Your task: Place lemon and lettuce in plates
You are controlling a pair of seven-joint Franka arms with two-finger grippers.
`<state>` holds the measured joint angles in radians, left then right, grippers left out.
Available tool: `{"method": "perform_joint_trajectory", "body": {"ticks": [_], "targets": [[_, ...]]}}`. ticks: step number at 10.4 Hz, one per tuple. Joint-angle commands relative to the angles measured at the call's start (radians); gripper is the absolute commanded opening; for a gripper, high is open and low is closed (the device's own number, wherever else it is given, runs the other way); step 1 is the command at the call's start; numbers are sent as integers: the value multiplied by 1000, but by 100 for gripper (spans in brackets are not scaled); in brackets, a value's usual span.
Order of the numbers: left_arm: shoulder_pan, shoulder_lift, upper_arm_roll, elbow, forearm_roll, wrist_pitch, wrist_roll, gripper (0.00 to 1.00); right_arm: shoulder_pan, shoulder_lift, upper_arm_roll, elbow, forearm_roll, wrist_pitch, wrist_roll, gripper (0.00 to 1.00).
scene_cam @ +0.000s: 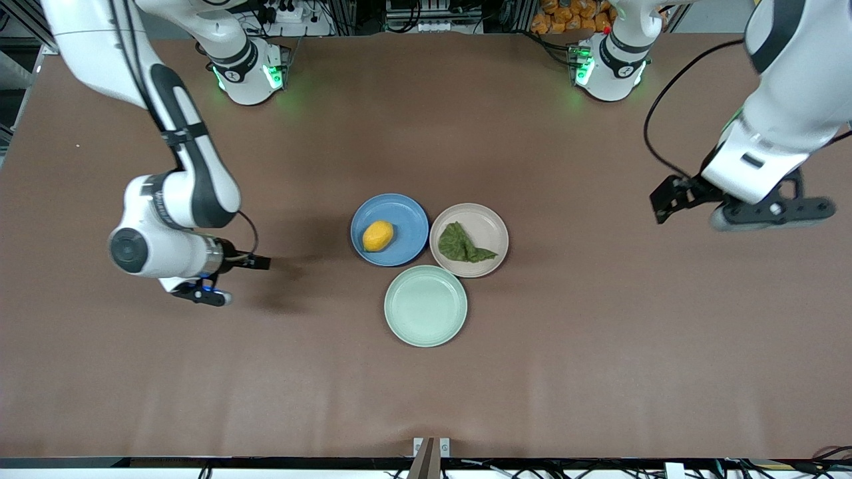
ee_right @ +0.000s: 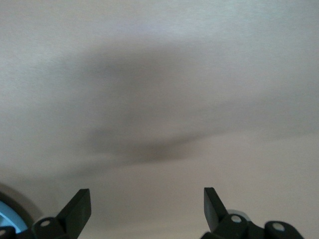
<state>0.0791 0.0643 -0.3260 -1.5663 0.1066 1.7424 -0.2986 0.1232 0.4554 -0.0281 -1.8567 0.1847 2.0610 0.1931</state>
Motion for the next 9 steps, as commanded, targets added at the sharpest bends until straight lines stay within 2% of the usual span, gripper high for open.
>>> {"method": "perform_joint_trajectory", "body": {"ticks": [1,2,4,7,9], "targets": [[40,-49,-1,-11,-34,-43,67,100,-69,-122,56,-134,-46,24,-56,100],[28,-54,19,-9,-36,-66,105,100,-112,-174,80,-189,-62,50,-75,100],[-53,-51,112,61,-36,-147,122,100,-126,-285,86,-274,-71,118,-80,100],[-65,-66,133,66,-36,-161,147,100,-143,-414,68,-265,-183,134,-78,100],[-68,-73,143,66,-97,-176,150,100,-126,-463,25,-210,-209,113,-83,100]]}}
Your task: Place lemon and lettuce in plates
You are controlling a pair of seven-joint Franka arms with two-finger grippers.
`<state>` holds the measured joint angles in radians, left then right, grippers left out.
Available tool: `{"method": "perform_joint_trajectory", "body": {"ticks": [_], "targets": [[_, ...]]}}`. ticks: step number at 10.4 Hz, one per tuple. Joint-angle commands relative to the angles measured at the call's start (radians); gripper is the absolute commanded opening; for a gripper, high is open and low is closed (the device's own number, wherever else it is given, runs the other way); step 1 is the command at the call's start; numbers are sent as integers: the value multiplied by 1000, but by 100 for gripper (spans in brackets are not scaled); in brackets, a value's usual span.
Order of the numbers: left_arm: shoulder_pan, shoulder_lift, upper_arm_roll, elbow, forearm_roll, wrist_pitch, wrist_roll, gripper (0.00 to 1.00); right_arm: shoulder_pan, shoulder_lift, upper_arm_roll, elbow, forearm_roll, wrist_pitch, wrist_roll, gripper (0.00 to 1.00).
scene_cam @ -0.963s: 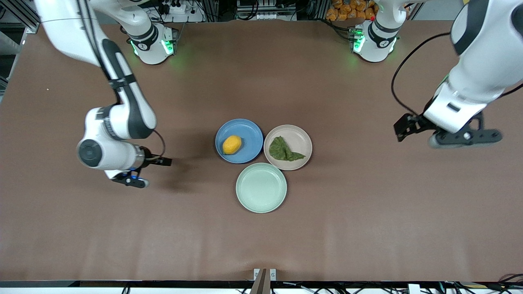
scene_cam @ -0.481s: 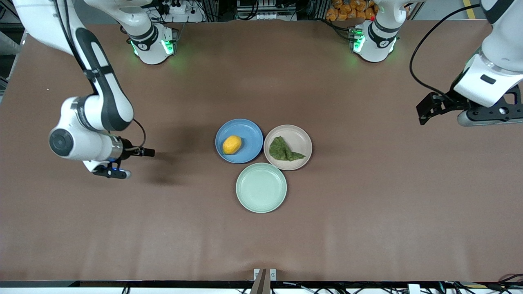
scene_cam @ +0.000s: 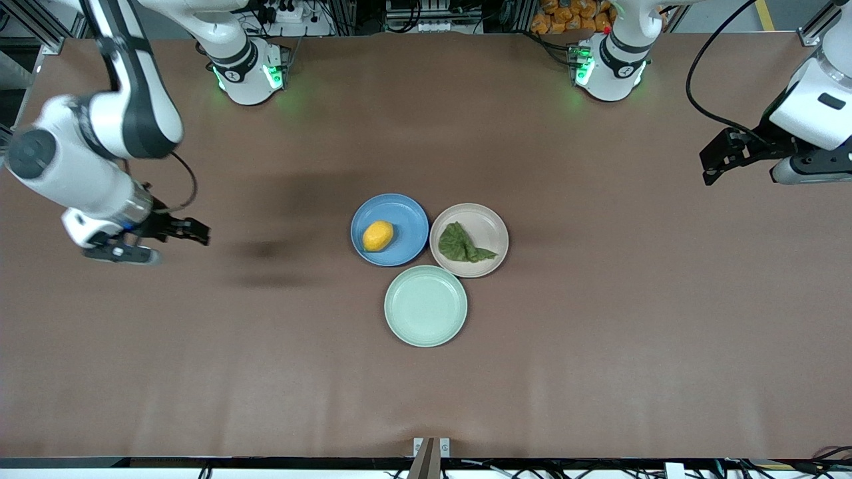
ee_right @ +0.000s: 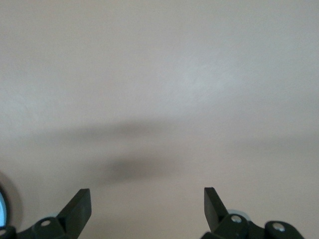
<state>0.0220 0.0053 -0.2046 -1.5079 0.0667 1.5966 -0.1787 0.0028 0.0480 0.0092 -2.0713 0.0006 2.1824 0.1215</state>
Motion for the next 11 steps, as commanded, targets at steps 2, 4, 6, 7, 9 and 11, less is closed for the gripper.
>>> {"method": "perform_joint_trajectory", "body": {"ticks": [2,4,6,7,9,11], "targets": [[-43,-39,86,6,-119,-61,31,100,19,-59,-31,145,-27,-184,-11,100],[-45,-44,85,2,-122,-92,35,100,25,-60,-26,261,-28,-321,-76,100],[-43,-54,89,-8,-140,-90,33,100,23,-60,-31,373,-28,-410,-152,100],[-43,-53,91,-12,-136,-90,38,100,23,-60,-29,420,-30,-438,-164,100],[-43,-45,93,-15,-127,-84,39,100,22,-60,-28,494,-42,-469,-216,100],[-45,-44,93,-38,-85,-54,44,100,16,-57,-29,571,-37,-561,-217,100]]}}
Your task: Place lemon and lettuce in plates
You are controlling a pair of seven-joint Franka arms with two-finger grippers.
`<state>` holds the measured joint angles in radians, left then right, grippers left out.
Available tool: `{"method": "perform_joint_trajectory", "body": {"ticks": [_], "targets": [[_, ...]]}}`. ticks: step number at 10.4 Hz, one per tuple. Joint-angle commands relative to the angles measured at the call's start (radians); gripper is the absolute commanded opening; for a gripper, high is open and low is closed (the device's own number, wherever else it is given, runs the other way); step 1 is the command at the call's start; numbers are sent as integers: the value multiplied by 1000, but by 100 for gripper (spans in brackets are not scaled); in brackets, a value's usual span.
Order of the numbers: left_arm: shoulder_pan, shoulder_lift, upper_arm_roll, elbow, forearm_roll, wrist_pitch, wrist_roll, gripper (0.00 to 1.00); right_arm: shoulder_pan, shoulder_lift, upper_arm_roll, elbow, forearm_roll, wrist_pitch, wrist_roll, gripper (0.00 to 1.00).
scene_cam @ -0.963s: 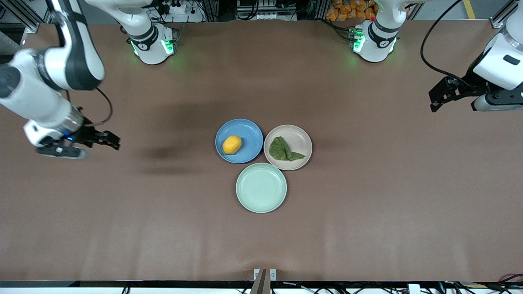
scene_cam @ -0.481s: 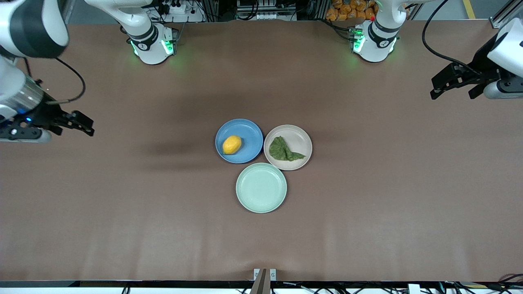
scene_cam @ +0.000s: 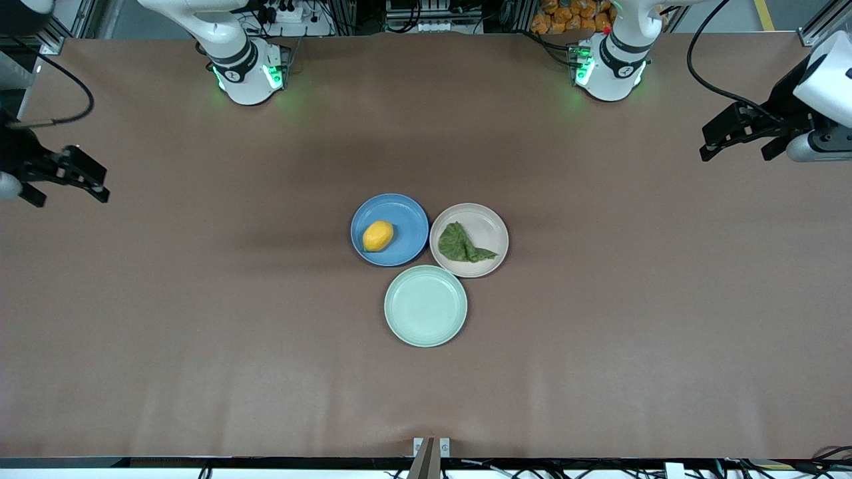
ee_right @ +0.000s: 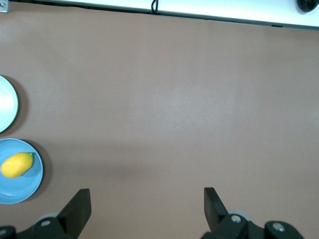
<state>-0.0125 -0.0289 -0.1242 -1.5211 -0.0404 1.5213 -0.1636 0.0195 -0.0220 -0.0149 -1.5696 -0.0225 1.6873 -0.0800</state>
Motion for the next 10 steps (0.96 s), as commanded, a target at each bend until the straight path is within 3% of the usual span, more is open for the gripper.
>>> {"method": "perform_joint_trajectory", "body": {"ticks": [1,5,7,10], "targets": [[-9,-11,12,-39,22,40,29,100,-1,14,-7,88,-5,-104,-9,100],[-10,-9,14,-44,27,65,30,100,8,17,-4,118,3,-169,105,100],[-24,-9,12,-42,71,66,33,100,-1,16,-19,118,80,-196,103,100],[-23,-9,14,-42,71,60,35,100,0,11,-19,118,67,-196,91,100]]}}
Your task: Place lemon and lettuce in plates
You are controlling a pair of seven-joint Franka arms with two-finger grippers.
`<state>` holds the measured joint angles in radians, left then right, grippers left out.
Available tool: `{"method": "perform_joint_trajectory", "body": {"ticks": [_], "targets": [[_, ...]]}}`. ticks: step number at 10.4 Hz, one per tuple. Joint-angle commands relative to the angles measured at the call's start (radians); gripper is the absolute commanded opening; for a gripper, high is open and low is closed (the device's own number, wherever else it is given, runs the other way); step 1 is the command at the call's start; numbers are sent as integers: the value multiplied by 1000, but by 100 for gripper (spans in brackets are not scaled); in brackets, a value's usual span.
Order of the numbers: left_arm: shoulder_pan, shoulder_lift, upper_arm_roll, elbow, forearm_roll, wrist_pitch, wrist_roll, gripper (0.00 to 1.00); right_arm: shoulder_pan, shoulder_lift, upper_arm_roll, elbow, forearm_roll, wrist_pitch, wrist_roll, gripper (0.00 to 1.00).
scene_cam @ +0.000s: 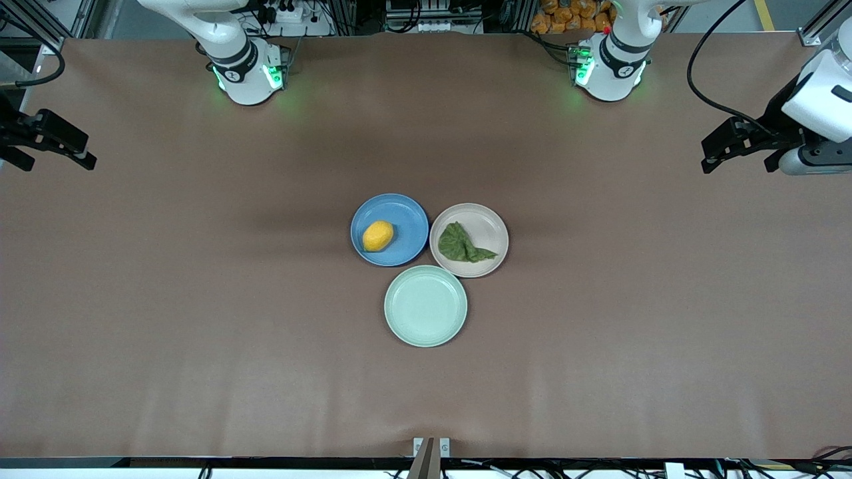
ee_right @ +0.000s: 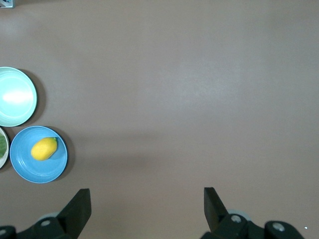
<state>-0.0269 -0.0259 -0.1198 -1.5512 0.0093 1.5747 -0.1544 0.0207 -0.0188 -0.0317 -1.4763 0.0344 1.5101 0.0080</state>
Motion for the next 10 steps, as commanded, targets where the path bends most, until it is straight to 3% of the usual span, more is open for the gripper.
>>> {"method": "perform_joint_trajectory", "body": {"ticks": [1,10], "targets": [[-8,-12,9,-10,21,4,26,100,-1,8,-2,25,-5,-21,1,100],[-10,-12,9,2,21,2,22,100,7,8,-2,25,-42,-8,3,100]]}}
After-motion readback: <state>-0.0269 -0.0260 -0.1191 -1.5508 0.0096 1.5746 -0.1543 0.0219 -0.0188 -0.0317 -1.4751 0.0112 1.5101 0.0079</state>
